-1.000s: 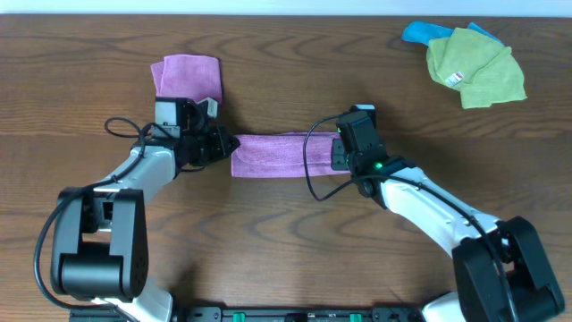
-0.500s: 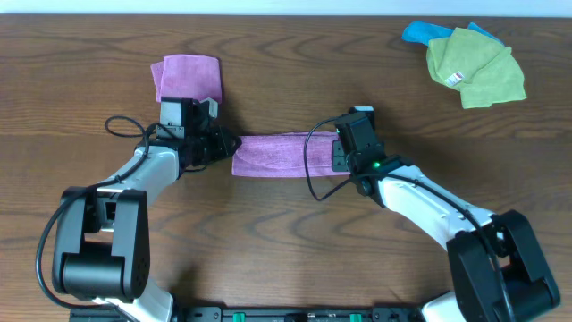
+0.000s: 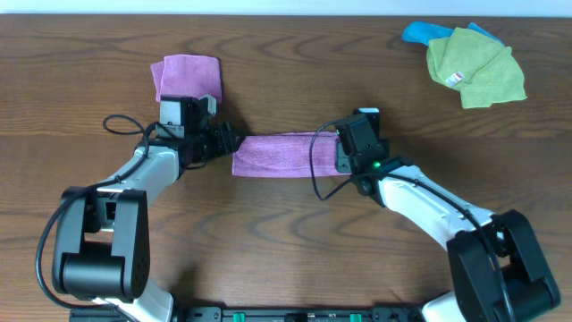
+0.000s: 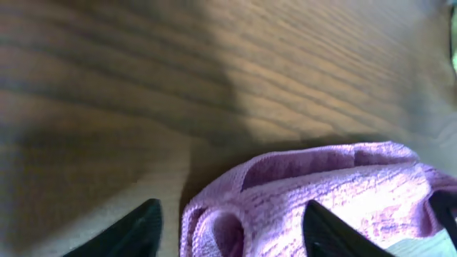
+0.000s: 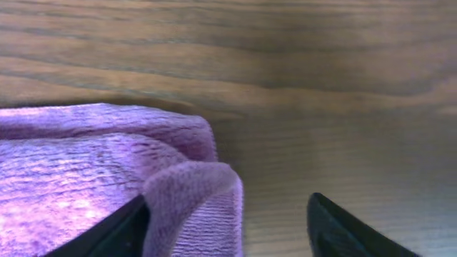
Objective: Fold the cloth
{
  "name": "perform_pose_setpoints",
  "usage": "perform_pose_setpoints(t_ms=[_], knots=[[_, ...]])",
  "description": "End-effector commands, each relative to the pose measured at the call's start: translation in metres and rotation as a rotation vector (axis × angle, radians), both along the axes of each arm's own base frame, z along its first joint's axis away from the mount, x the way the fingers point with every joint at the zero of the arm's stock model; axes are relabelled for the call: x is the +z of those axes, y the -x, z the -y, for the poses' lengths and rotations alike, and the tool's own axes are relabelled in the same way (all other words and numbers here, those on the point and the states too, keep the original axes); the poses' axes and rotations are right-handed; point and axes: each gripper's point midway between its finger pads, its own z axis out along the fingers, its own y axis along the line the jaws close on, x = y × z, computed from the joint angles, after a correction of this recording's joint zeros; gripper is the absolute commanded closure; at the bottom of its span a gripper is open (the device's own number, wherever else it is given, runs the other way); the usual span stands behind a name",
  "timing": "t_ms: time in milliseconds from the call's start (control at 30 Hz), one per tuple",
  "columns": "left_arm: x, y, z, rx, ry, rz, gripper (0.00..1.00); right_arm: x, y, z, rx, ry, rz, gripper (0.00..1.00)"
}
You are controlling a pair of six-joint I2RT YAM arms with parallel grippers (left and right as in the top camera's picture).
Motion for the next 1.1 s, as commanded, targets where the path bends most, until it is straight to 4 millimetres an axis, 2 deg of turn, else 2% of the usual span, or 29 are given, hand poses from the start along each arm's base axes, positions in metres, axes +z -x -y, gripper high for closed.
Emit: perform_pose_setpoints(t_ms=[0,200,400,500,633,900,1000,1067], knots=[[0.010,-0.009,0.000,0.002,-0.007,0.033,0.32,-0.001,0.001,0.016,-0.047,0.062,0.005,0.26],[0.021,-0.018,0.003,0.001,0.012,0.057,0.31,0.003,-0.002,0.025,-0.097,0.086,0.030,0.23],[0.039,-0.024,0.014,-0.026,0.087,0.073,0.31,0.011,-0.014,0.024,-0.112,0.051,0.088,0.22],[0.046,-0.023,0.020,-0.039,0.130,0.068,0.31,0.014,-0.020,0.019,-0.105,0.022,0.112,0.19],[0.048,-0.022,0.024,-0.052,0.150,0.064,0.30,0.016,-0.023,0.001,-0.054,-0.065,0.100,0.16],[0.048,-0.022,0.024,-0.049,0.154,0.062,0.29,0.013,-0.006,-0.012,-0.068,-0.183,0.021,0.09],[0.049,-0.022,0.024,-0.036,0.164,0.054,0.28,0.020,0.000,-0.016,-0.081,-0.234,0.009,0.09],[0.051,-0.022,0.026,-0.030,0.187,0.043,0.27,0.034,0.001,-0.018,-0.094,-0.278,0.033,0.08]])
